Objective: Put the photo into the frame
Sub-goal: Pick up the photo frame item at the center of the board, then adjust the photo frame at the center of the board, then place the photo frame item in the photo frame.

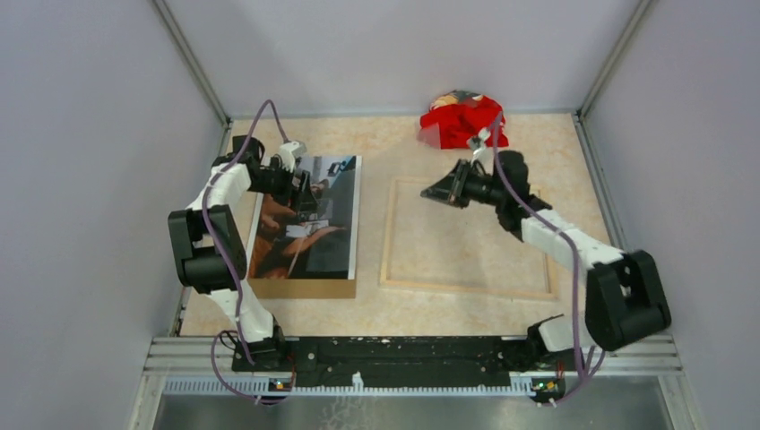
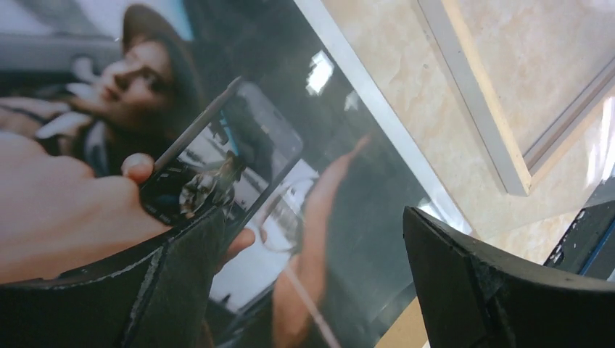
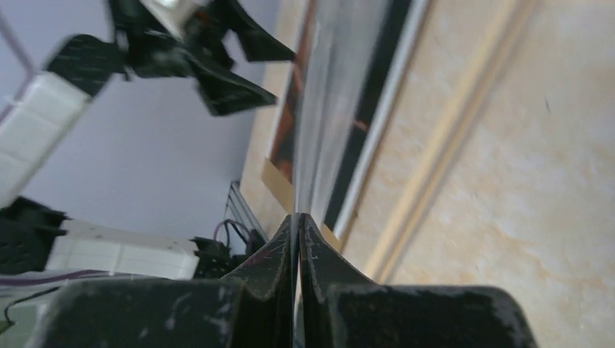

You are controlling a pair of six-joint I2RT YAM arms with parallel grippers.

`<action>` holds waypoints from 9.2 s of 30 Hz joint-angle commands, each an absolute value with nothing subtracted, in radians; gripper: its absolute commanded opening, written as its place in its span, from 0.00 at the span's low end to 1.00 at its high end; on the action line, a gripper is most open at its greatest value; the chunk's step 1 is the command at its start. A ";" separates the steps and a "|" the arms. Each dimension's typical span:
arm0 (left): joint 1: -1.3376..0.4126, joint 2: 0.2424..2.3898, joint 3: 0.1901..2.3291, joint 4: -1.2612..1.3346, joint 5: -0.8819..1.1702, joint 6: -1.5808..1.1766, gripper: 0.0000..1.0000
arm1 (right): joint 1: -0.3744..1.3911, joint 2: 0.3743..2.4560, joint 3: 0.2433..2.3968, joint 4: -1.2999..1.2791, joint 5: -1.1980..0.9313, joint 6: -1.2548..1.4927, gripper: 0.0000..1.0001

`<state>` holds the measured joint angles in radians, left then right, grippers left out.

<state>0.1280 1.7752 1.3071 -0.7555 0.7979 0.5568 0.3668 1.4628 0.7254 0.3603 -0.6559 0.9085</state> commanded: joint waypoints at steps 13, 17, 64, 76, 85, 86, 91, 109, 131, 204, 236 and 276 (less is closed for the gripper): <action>-0.178 1.742 1.381 -0.646 0.739 0.462 0.99 | 0.055 1.050 1.397 -0.603 -0.691 0.556 0.00; -0.317 1.803 1.403 -0.550 0.647 0.388 0.96 | 0.046 1.036 1.515 -0.747 -0.566 0.479 0.00; -0.309 1.837 1.031 -0.268 0.218 0.213 0.31 | 0.046 1.018 1.272 -0.562 -0.693 0.557 0.00; -0.296 1.942 1.086 -0.312 0.152 -0.082 0.09 | 0.045 1.068 1.312 -0.572 -0.675 0.512 0.00; -0.299 1.986 1.126 -0.338 0.237 -0.236 0.08 | 0.045 1.199 1.405 -0.502 -0.695 0.508 0.00; -0.301 1.990 1.116 -0.332 0.260 -0.255 0.09 | 0.046 1.222 1.422 -0.497 -0.693 0.503 0.00; -0.308 1.986 1.071 -0.295 0.383 -0.315 0.31 | 0.041 1.337 1.496 -0.498 -0.645 0.471 0.00; -0.245 1.838 1.050 -0.463 0.695 -0.026 0.65 | 0.024 1.435 1.625 -0.551 -0.662 0.442 0.00; -0.372 2.334 2.012 -0.824 0.654 0.802 0.99 | 0.003 1.136 1.449 -0.657 -0.597 0.453 0.00; -0.267 1.811 1.353 -0.687 0.674 0.273 0.98 | 0.109 1.128 1.298 -0.284 -0.831 0.742 0.00; -0.195 1.863 1.158 -0.522 0.786 0.134 0.37 | 0.108 1.103 0.986 0.098 -0.878 1.057 0.00; -0.212 1.914 1.163 -0.494 0.759 0.104 0.34 | 0.247 1.170 0.981 0.170 -0.794 1.111 0.00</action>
